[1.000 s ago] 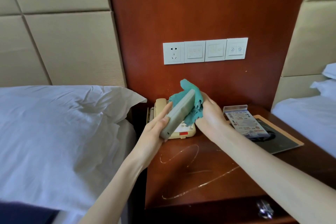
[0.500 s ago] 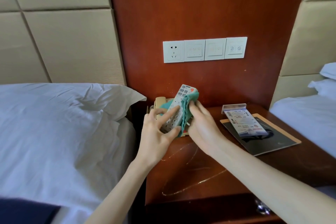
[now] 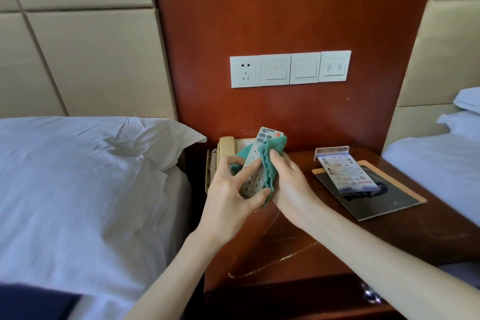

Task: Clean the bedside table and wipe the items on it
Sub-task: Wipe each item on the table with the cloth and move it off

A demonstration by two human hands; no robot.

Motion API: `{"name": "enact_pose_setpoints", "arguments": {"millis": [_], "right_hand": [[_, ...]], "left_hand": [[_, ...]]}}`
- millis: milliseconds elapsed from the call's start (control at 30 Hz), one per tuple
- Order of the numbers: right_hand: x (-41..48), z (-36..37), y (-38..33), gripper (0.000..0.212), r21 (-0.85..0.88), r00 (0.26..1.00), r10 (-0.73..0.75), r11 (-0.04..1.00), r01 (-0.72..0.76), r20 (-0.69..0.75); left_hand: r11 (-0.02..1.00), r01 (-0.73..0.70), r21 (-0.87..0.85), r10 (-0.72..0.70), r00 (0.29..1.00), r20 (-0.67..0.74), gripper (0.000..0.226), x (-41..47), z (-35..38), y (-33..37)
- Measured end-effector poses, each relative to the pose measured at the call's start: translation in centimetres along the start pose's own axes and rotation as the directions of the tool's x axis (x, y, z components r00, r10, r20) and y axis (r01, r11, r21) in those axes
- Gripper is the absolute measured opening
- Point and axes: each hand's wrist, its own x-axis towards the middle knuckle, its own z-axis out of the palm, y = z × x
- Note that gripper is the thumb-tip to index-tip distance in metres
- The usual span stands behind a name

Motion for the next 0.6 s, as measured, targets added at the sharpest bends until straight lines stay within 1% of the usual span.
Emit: {"name": "enact_pose_setpoints", "arguments": {"millis": [100, 133, 200, 233, 300, 367, 400, 433, 500, 600], "right_hand": [[0.2, -0.7, -0.4, 0.022, -0.062, 1.0, 0.021, 0.998, -0.023, -0.023], [0.3, -0.9, -0.5, 0.021, -0.083, 0.999, 0.026, 0.996, -0.027, -0.018], [0.4, -1.0, -0.7, 0.02, -0.144, 0.999, 0.034, 0.989, -0.034, -0.006], [0.4, -1.0, -0.8, 0.02, -0.184, 0.999, 0.036, 0.982, -0.036, 0.001], [0.2, -0.9, -0.8, 0.022, -0.273, 0.998, 0.056, 0.961, -0.048, 0.021], [-0.2, -0.7, -0.5, 0.023, -0.331, 0.994, 0.095, 0.941, -0.071, 0.057], [-0.4, -0.4, -0.2, 0.022, -0.348, 0.991, 0.113, 0.934, -0.079, 0.077], [-0.6, -0.2, 0.2, 0.021, -0.363, 0.987, 0.125, 0.928, -0.082, 0.096], [-1.0, 0.2, 0.7, 0.017, -0.389, 0.985, 0.135, 0.918, -0.081, 0.112], [-1.0, 0.7, 1.0, 0.021, -0.37, 0.982, 0.155, 0.923, -0.104, 0.109]], "left_hand": [[0.998, 0.043, -0.04, -0.04, 0.995, 0.087, 0.055, -0.1, 0.2, 0.2], [0.996, 0.072, -0.06, -0.065, 0.992, 0.104, 0.049, 0.0, 0.2, 0.2], [0.979, 0.136, -0.154, -0.126, 0.99, 0.07, 0.028, 0.4, -0.2, 0.0], [0.952, 0.19, -0.239, -0.185, 0.982, 0.045, 0.021, 0.7, -0.5, -0.1], [0.862, 0.325, -0.389, -0.338, 0.941, 0.036, 0.018, 1.3, -1.0, -0.6], [0.758, 0.437, -0.484, -0.462, 0.884, 0.074, 0.014, 1.6, -1.5, -1.1], [0.708, 0.485, -0.514, -0.503, 0.857, 0.115, 0.017, 1.7, -1.6, -1.4], [0.669, 0.524, -0.527, -0.526, 0.835, 0.163, 0.02, 1.7, -1.8, -1.7], [0.647, 0.568, -0.509, -0.539, 0.813, 0.222, 0.021, 1.6, -2.0, -2.3], [0.626, 0.568, -0.535, -0.542, 0.81, 0.226, 0.022, 1.6, -2.2, -2.7]]}}
